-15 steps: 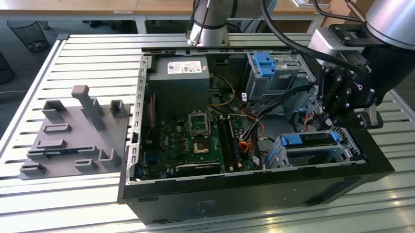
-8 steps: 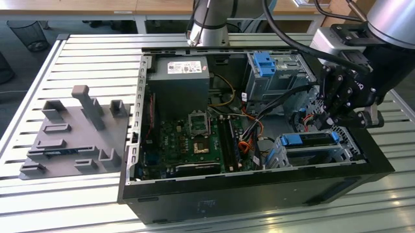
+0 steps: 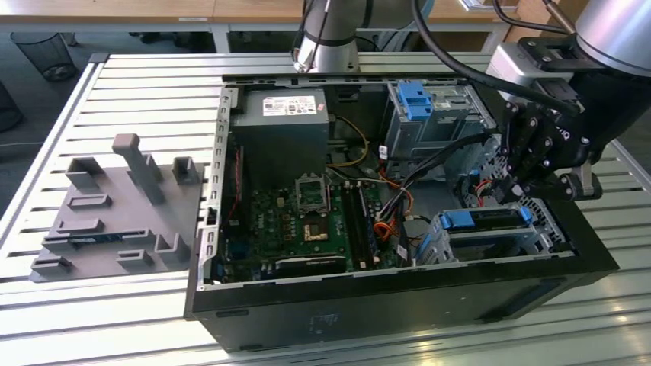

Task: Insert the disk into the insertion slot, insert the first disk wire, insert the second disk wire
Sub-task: 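Insert the first disk wire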

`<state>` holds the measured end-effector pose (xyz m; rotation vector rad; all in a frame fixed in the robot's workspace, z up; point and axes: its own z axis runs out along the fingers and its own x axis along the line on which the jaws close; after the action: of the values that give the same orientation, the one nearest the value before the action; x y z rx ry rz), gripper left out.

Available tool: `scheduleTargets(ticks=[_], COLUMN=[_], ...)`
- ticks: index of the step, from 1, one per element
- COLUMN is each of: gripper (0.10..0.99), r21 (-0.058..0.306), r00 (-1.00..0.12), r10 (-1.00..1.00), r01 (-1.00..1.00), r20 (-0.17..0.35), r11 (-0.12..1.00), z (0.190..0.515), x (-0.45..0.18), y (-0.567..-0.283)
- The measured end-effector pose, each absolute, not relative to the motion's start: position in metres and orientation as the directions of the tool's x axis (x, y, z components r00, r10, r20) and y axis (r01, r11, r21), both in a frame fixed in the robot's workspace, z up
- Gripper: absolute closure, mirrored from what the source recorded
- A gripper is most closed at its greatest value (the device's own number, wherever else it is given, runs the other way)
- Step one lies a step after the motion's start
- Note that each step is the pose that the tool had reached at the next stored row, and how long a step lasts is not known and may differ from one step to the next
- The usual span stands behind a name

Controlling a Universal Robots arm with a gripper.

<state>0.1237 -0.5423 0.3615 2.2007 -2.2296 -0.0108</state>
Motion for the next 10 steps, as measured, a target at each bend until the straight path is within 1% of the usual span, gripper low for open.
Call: scheduleTargets(ticks=[7, 10], gripper=[0.980, 0.980], r21=[0.007, 0.002], r00=[-0.018, -0.041], r10=[-1.000, -0.999], r01=[-1.000, -0.999], r20=[0.001, 0.001], r11=[0.018, 0.041], z=[0.3620, 0.3621], x=[0.1237, 0.1237], y=[-0.5395, -0.5382])
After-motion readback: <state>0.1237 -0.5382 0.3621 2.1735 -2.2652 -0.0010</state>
